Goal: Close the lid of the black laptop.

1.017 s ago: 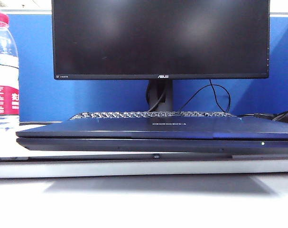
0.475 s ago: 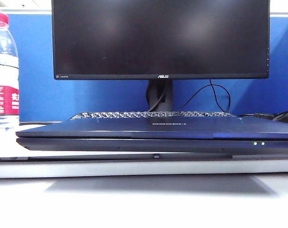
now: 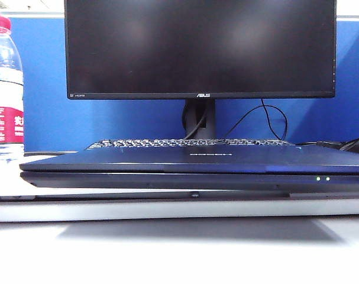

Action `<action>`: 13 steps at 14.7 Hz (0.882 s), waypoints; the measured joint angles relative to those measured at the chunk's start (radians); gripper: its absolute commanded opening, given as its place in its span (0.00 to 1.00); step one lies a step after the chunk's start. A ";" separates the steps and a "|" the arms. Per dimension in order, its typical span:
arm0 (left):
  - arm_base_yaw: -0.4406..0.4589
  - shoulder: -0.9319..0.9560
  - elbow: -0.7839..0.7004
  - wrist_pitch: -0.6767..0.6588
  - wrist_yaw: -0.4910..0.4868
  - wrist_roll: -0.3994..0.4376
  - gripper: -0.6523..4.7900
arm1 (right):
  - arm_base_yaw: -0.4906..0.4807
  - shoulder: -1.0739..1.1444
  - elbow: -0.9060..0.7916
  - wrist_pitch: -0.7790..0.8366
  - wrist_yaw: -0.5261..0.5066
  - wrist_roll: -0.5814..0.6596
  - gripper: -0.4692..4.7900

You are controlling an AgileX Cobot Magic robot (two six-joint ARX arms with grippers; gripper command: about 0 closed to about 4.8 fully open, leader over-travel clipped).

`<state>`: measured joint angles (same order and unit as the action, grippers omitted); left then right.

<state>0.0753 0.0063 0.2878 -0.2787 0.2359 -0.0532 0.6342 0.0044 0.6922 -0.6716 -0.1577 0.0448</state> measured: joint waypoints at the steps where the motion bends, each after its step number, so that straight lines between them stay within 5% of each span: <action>1: 0.013 0.000 -0.055 0.060 -0.013 0.000 0.16 | 0.000 0.000 0.000 0.000 0.000 0.000 0.08; 6: 0.024 0.000 -0.196 0.260 -0.164 -0.027 0.16 | 0.000 0.000 0.000 0.000 0.000 0.000 0.08; 13: 0.052 0.000 -0.280 0.314 -0.186 -0.030 0.16 | 0.000 0.000 0.000 0.000 0.000 0.000 0.08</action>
<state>0.1276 0.0059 0.0074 0.0349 0.0498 -0.0830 0.6342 0.0044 0.6922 -0.6720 -0.1577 0.0448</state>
